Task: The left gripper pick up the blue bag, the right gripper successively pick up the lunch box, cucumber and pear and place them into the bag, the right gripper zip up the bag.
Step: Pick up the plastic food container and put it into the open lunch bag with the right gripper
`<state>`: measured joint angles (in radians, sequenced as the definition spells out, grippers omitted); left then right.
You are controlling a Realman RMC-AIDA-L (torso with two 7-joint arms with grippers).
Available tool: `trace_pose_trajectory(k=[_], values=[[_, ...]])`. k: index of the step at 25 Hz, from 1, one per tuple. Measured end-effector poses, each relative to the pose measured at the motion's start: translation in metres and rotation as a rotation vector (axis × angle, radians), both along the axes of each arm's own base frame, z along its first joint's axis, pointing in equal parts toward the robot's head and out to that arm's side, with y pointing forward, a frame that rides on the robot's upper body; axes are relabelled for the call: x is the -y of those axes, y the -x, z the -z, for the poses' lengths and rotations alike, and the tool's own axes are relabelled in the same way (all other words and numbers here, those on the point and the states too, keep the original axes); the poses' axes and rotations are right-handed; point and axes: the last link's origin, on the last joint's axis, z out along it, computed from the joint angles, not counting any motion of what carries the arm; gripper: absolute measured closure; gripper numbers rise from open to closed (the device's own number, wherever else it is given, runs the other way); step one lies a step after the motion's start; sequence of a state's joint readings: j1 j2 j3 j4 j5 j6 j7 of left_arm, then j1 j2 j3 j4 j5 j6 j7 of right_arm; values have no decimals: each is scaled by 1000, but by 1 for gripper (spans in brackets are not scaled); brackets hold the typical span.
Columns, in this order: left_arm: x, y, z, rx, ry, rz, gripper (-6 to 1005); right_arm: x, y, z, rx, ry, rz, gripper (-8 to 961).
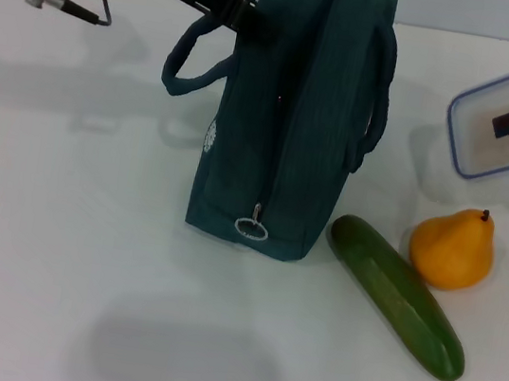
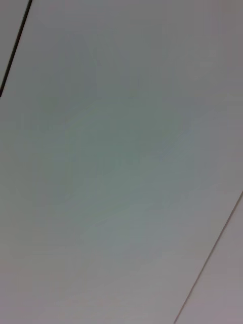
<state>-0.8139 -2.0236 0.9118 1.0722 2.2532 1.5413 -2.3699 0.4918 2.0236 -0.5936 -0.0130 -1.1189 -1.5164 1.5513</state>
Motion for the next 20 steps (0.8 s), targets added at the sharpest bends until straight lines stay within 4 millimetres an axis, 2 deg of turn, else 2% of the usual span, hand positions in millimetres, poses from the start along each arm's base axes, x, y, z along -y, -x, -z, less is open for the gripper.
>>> trace_pose_trajectory(k=[20], values=[[-1, -7, 4, 1, 8, 6, 963, -7, 25, -12, -44, -69, -132, 856]])
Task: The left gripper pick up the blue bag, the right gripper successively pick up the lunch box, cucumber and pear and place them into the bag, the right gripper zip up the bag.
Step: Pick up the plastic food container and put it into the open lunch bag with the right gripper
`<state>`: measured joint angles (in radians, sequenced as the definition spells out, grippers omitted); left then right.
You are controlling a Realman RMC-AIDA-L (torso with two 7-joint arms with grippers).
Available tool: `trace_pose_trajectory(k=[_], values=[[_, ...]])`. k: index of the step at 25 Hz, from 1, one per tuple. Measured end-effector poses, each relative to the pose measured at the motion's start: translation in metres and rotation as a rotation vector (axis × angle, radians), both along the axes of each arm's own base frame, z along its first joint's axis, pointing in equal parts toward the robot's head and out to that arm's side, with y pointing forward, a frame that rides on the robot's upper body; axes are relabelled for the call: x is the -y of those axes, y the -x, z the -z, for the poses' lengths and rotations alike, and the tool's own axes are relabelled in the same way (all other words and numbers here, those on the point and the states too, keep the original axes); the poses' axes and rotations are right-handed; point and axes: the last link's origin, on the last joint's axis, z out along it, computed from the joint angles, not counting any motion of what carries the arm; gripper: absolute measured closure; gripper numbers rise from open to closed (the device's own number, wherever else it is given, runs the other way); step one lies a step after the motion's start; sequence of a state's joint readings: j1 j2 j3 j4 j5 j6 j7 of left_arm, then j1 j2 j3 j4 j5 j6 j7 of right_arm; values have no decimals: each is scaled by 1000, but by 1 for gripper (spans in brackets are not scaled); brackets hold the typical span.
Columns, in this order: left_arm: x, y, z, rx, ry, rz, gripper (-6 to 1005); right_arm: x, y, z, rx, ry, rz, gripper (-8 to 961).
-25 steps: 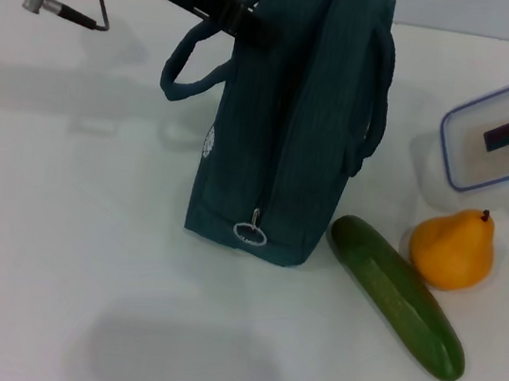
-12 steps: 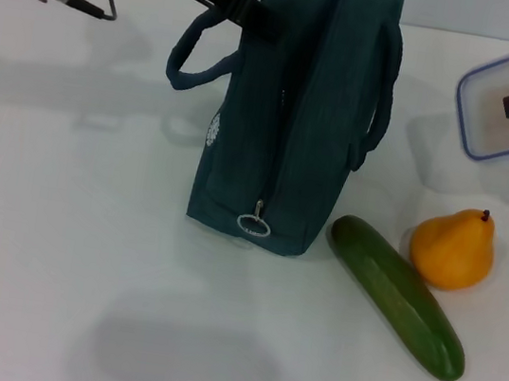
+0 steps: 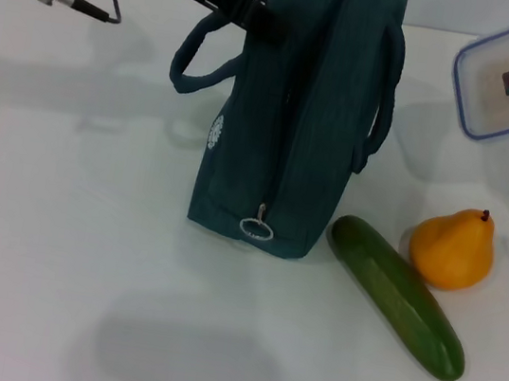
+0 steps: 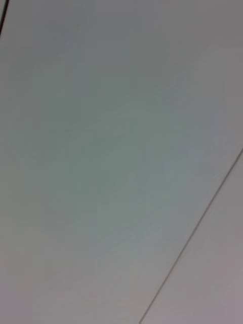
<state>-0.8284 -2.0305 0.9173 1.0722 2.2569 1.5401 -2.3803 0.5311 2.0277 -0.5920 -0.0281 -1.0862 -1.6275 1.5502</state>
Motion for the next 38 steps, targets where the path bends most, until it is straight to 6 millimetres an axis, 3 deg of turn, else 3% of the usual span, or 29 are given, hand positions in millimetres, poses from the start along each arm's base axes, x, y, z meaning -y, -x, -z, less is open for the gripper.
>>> trace_pose_trajectory(k=[38], values=[[0, -15, 10, -20, 28, 27, 963, -24, 66, -14, -31, -83, -288, 857]])
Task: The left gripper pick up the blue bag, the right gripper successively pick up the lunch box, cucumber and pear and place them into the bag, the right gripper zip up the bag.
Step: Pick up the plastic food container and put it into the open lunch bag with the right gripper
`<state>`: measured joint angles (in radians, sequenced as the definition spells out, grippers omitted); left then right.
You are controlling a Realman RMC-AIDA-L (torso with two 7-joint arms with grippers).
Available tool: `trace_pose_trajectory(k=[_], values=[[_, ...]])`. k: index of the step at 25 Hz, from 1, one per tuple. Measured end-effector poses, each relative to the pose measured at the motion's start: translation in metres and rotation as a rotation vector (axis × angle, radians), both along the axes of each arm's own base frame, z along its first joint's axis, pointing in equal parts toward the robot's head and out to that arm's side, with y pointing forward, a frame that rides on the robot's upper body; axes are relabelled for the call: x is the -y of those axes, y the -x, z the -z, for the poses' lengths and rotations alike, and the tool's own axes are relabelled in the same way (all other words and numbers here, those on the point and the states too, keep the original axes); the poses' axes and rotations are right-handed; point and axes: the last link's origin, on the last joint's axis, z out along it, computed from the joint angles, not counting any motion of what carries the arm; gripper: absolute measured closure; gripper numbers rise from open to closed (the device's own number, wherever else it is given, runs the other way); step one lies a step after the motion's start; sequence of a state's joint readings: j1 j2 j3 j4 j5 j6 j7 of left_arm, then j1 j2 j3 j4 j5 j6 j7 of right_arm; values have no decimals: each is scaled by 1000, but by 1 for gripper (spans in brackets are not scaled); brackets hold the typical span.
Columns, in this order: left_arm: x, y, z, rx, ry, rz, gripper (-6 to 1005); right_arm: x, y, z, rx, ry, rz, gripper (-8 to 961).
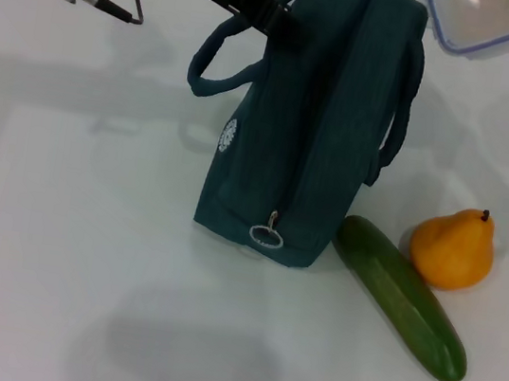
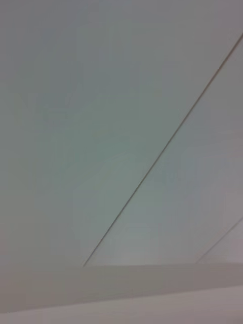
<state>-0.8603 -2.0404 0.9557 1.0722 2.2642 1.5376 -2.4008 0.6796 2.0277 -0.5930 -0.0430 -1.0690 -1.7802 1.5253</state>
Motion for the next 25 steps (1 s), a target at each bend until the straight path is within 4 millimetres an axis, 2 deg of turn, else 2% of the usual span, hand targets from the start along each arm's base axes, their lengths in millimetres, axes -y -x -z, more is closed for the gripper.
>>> trace_pose_trajectory(k=[15, 25], values=[[1, -19, 20, 13, 50, 8, 962, -15, 10, 1, 33, -7, 6, 857], [1, -24, 21, 22, 56, 9, 963, -20, 16, 2, 42, -6, 0, 857]])
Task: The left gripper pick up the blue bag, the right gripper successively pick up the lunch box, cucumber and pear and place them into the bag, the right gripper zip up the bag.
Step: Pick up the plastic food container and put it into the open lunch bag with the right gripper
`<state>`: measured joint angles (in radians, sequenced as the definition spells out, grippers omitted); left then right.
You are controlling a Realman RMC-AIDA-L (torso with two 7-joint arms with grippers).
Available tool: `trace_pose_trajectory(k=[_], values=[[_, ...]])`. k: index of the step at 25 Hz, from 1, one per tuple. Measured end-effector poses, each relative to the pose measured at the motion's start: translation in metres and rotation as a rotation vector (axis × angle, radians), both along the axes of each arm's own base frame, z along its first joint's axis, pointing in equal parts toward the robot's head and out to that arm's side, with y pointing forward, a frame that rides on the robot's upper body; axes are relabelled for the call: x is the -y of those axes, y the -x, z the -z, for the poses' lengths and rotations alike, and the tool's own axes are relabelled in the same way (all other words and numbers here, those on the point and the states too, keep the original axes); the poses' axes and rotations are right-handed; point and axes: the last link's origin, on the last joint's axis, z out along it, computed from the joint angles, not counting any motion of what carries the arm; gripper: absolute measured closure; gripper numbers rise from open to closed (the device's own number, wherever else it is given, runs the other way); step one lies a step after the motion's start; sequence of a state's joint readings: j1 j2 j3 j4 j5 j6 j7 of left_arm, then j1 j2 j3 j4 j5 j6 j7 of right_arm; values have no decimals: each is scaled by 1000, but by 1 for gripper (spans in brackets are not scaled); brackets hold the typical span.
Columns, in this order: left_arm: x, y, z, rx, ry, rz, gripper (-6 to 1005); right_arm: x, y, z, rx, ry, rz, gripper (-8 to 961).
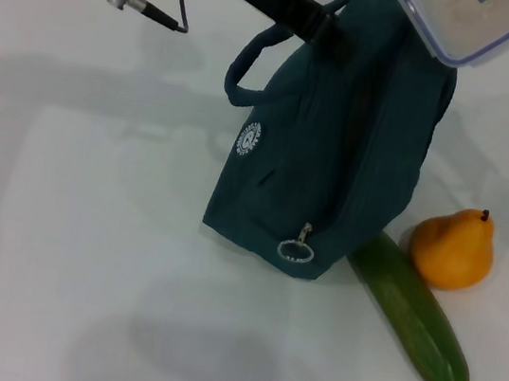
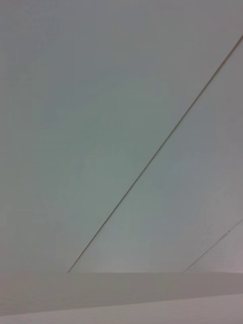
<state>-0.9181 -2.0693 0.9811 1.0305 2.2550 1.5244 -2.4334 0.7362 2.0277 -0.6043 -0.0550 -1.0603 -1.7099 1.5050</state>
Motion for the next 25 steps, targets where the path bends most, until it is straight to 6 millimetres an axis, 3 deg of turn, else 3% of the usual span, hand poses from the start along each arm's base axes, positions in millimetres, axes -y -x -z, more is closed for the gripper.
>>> trace_pose_trajectory(k=[25], values=[[-5, -20, -5, 35, 0, 11, 963, -3, -9, 19, 79, 43, 82, 857]])
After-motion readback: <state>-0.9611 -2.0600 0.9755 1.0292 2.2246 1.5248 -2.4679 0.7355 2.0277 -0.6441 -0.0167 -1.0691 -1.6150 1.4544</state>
